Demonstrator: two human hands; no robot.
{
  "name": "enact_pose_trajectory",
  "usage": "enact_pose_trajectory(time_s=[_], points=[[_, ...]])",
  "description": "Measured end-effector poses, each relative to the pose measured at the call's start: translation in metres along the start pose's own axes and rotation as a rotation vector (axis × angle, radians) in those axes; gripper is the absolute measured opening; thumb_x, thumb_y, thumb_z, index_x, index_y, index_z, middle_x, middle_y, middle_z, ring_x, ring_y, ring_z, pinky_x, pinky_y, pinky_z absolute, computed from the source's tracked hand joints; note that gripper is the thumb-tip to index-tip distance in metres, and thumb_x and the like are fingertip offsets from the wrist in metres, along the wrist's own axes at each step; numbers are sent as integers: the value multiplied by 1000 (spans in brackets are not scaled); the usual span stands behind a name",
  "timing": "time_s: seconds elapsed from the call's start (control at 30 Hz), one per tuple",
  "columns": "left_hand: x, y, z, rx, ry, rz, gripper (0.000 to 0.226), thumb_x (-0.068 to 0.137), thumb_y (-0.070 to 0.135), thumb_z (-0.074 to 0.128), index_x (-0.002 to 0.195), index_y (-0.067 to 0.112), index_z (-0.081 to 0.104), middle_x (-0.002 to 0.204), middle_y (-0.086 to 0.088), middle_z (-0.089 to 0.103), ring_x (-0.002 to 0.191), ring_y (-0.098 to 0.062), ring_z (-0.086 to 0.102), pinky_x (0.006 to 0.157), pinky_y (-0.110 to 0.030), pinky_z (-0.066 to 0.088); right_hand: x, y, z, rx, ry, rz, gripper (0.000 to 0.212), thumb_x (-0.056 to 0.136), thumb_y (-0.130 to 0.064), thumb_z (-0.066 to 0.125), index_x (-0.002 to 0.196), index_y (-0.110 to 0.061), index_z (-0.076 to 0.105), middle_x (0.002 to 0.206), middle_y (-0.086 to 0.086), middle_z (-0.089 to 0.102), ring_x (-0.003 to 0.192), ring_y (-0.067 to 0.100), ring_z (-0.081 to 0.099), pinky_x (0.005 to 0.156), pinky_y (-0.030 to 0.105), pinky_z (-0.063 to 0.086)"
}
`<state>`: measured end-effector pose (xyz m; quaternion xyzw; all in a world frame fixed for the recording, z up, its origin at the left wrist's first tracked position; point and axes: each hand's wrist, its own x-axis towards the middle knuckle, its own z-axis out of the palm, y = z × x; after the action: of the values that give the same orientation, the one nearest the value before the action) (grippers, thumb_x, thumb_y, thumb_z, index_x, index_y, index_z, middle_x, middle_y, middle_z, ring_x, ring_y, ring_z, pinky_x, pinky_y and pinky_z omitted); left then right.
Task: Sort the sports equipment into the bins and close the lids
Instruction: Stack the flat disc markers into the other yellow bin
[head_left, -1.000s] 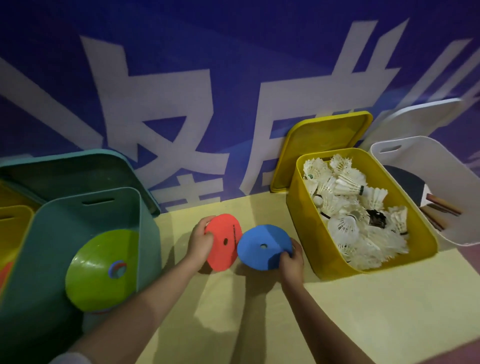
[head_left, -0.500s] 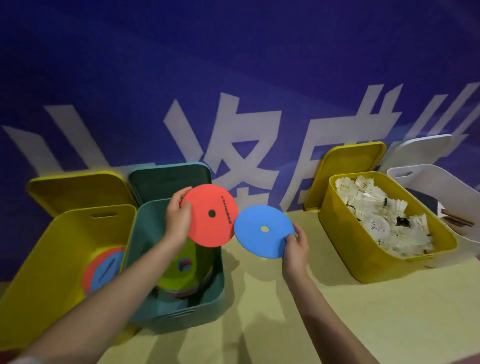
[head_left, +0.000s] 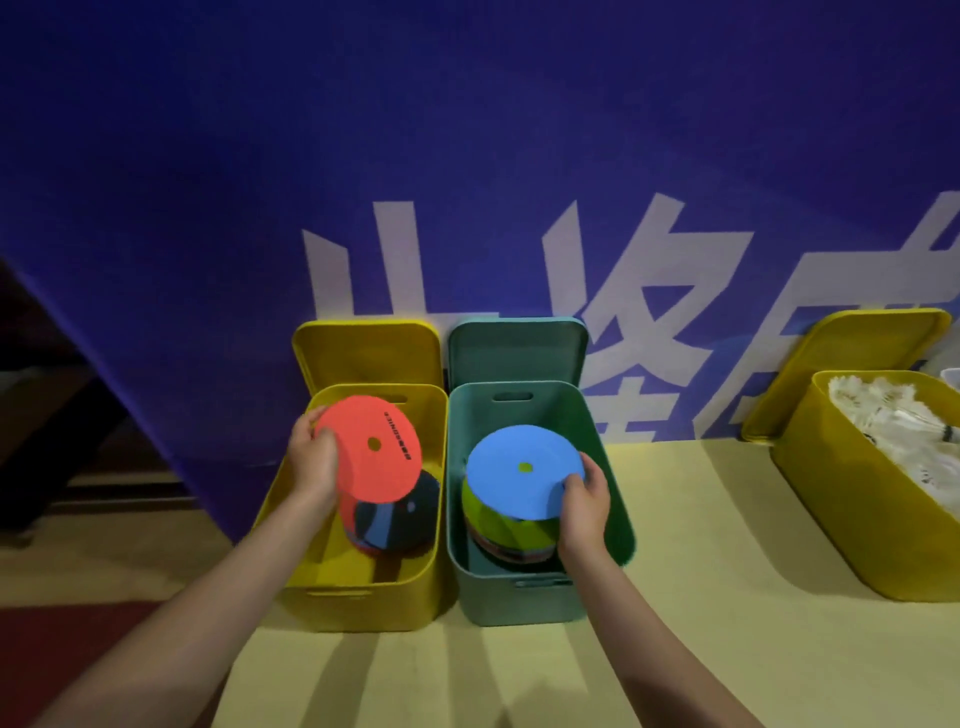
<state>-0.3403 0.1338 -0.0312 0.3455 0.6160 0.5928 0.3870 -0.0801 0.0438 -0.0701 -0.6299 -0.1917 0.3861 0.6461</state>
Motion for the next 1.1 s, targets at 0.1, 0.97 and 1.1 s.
enact_pose_trajectory(time_s=[0.1, 0.97, 1.1], points=[[20, -11, -18, 57, -14, -37, 38, 92, -3, 41, 127, 4, 53, 115, -10, 55, 100, -22, 52, 78, -29, 40, -4, 9, 22, -69, -8, -37, 46, 93, -1, 39, 136, -15, 48, 132, 6, 52, 118, 23, 49, 100, 39, 44], [61, -93, -2, 859, -329, -51, 67, 89, 22, 61, 148, 15, 30, 152, -20, 23, 140, -37, 21, 113, -44, 21, 16, 23, 37, -153, 141, -7, 47, 90, 3, 40, 132, -12, 52, 130, 10, 55, 108, 21, 52, 93, 34, 45], [79, -58, -36, 881, -427, 367, 52, 87, 10, 61, 137, 9, 48, 138, -18, 42, 127, -36, 41, 106, -44, 35, 11, 11, 46, -45, 175, -21, 46, 89, 2, 40, 131, -13, 52, 128, 8, 55, 109, 22, 53, 87, 35, 47]])
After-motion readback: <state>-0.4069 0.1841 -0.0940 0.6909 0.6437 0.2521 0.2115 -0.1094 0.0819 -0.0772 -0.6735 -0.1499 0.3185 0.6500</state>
